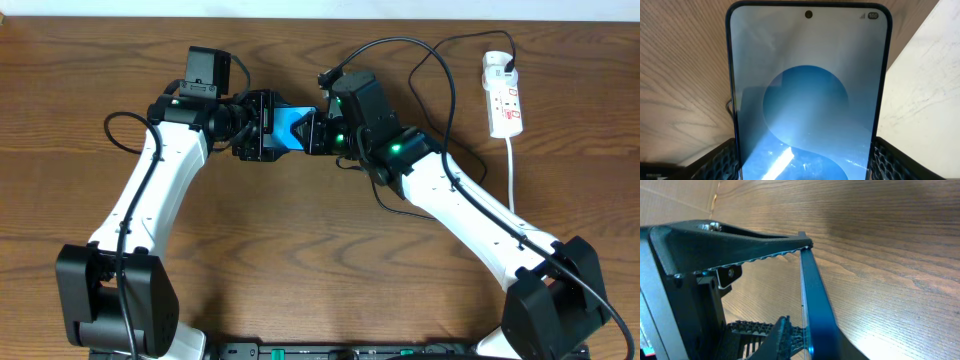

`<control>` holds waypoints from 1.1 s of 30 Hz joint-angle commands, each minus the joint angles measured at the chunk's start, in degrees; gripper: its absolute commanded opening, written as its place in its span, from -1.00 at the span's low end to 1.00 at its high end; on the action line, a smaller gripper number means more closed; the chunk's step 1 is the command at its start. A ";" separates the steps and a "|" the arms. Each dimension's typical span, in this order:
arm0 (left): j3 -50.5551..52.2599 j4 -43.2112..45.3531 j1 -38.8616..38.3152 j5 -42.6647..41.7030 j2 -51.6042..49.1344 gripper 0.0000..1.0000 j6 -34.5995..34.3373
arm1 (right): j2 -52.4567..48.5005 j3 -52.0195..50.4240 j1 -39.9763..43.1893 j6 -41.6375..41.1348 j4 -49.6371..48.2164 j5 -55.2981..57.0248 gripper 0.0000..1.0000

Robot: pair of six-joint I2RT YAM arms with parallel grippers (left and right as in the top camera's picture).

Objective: Plug charger to phone and switch on socket
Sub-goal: 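Grasp the phone's side edge with the right gripper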

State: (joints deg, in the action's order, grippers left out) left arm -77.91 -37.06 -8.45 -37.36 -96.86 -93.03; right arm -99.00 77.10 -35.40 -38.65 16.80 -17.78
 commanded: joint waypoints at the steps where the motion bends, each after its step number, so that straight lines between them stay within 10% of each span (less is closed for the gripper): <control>1: -0.11 0.20 0.00 -1.25 1.55 -0.85 -0.50 | -0.76 0.79 -0.59 -0.02 -0.28 0.79 -0.77; 23: -0.11 -0.20 0.00 -1.20 1.55 -0.84 0.02 | -0.63 0.81 0.52 -0.07 -2.49 0.90 -0.98; 33: -0.11 -0.17 0.00 -1.22 1.55 -0.45 1.40 | -0.61 0.81 3.52 -0.07 -2.45 -2.78 -0.98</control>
State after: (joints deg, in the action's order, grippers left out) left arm -77.91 -36.75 -8.14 -37.63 -96.84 -93.45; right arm -99.55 77.10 -33.71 -38.39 15.51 -20.60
